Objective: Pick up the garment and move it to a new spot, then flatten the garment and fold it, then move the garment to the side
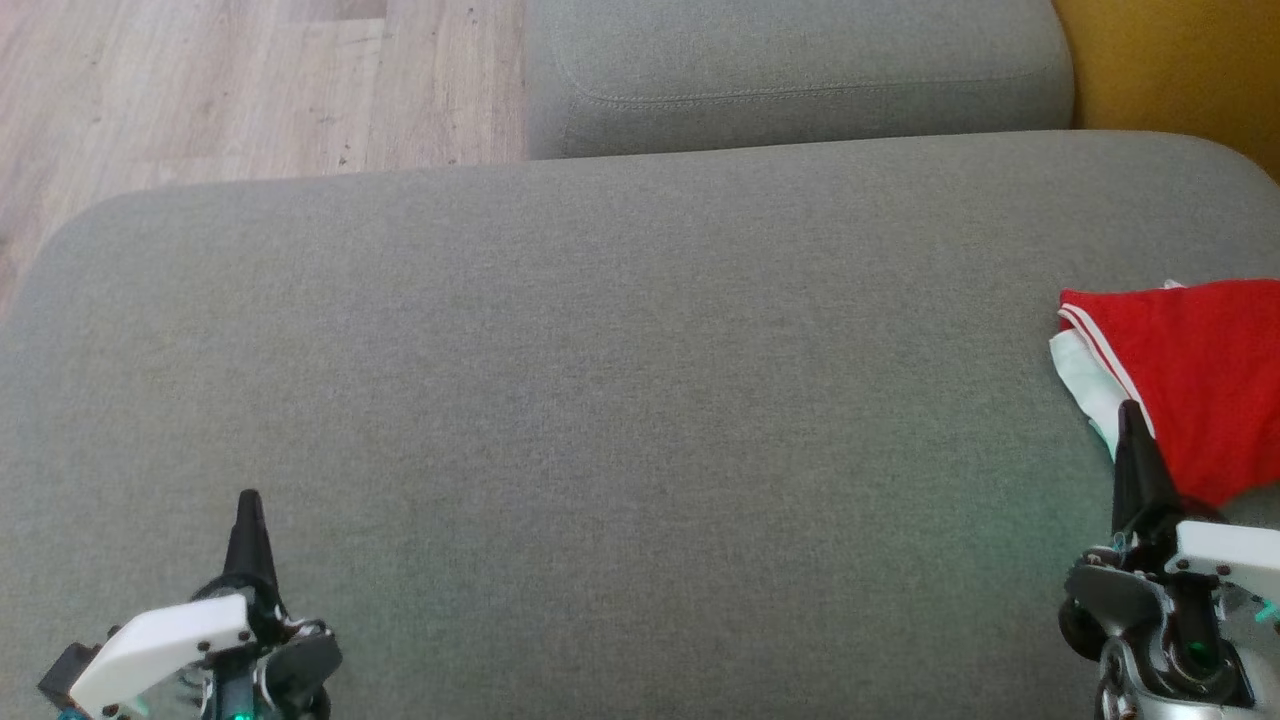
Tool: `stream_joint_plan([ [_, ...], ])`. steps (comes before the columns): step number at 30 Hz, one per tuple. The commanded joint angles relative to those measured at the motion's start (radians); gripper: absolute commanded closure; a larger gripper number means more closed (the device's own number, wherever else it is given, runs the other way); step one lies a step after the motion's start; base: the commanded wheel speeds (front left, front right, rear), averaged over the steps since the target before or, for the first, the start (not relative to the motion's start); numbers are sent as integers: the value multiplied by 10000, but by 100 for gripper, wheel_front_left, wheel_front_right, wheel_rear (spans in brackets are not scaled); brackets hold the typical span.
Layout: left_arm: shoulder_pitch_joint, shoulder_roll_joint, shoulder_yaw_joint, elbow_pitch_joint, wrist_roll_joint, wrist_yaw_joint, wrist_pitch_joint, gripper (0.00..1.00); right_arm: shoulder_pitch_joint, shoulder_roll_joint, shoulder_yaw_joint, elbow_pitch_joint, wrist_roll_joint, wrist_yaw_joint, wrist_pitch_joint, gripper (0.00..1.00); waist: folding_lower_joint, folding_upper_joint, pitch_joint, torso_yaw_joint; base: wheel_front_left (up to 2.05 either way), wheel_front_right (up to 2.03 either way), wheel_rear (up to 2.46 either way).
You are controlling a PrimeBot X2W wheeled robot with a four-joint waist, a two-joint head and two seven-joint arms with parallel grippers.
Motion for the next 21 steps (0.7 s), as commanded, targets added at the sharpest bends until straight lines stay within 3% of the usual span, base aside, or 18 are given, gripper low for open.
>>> stream_joint_plan([
  [1, -470, 89, 404, -364, -53, -65, 71, 100, -195, -54, 206, -406, 69, -6, 69, 100, 0, 0, 0, 0, 0, 0, 0],
  [21, -469, 89, 404, -365, -54, -65, 71, 100, -195, -54, 206, -406, 69, -6, 68, 100, 0, 0, 0, 0, 0, 0, 0],
])
